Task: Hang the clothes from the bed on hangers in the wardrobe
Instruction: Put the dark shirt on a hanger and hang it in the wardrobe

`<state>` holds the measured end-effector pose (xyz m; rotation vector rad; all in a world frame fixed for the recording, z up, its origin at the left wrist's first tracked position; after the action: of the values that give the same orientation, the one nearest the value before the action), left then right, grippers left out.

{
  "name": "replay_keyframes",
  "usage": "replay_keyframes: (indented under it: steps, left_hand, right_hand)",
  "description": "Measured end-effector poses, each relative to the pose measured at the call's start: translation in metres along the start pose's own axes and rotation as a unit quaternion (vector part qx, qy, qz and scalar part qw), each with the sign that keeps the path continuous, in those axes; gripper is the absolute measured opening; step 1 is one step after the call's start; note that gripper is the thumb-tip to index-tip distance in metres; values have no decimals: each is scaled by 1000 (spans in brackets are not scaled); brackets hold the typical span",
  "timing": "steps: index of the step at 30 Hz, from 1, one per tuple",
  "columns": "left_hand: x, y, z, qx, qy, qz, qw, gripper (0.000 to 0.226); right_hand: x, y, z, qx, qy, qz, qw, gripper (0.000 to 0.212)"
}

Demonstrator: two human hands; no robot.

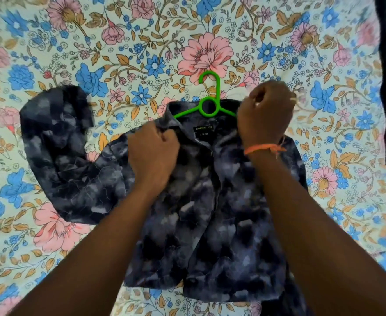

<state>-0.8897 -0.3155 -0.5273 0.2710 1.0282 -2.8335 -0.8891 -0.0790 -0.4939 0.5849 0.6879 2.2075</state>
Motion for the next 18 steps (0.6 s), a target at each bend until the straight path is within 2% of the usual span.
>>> replay_keyframes:
  steps: [2, 3, 4, 5, 6, 7, 8, 10, 12, 15, 18]
  left_hand:
    - [12, 5, 18, -72, -95, -6, 993, 30]
    - [20, 11, 26, -118, -145, -11, 982, 29]
    - [27, 17, 30, -144, -172, -13, 974, 26]
    - [34, 22, 29, -139, -167, -20, 976, 29]
    - [40, 24, 23, -118, -127, -35, 984, 35]
    - [44, 24, 13, -92, -65, -58, 992, 40]
    - [45, 22, 1, -63, 4, -82, 995, 44]
    - [43, 15, -15, 11, 97, -134, 986, 45]
    - [45, 11, -17, 47, 109, -124, 985, 33]
    - [49, 10, -13, 44, 140, -58, 987, 29]
    - [43, -2, -6, 102, 203, -94, 969, 32]
  right_hand:
    - [33, 2, -19, 32, -8, -34, 999, 22]
    - [44, 2, -37, 25, 40, -54, 997, 24]
    - [48, 0, -62, -16, 127, -69, 989, 29]
    - [42, -2, -85, -87, 226, -71, 968, 39]
    - [32, -6, -103, -163, 301, -53, 938, 53]
    - [23, -9, -113, -217, 342, -29, 914, 62]
    - [19, -9, -118, -229, 351, -13, 908, 65]
    - [21, -7, -121, -159, 369, -50, 914, 51]
    - [31, -7, -122, -116, 403, -95, 903, 28]
    - [37, 6, -116, -97, 461, -120, 874, 29]
    - [36, 28, -96, -49, 479, -117, 868, 13]
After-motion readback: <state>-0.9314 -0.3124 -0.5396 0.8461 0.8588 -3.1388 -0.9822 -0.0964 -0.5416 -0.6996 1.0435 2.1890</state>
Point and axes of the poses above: each hand's wrist, its own x-axis towards the middle knuckle, its own z-axis out of the back of the hand, y = z × x, the point moved 6 cm from there along x, towards the middle knuckle, and after that the axes turned 10 degrees about -z, right-handed, at the moved point
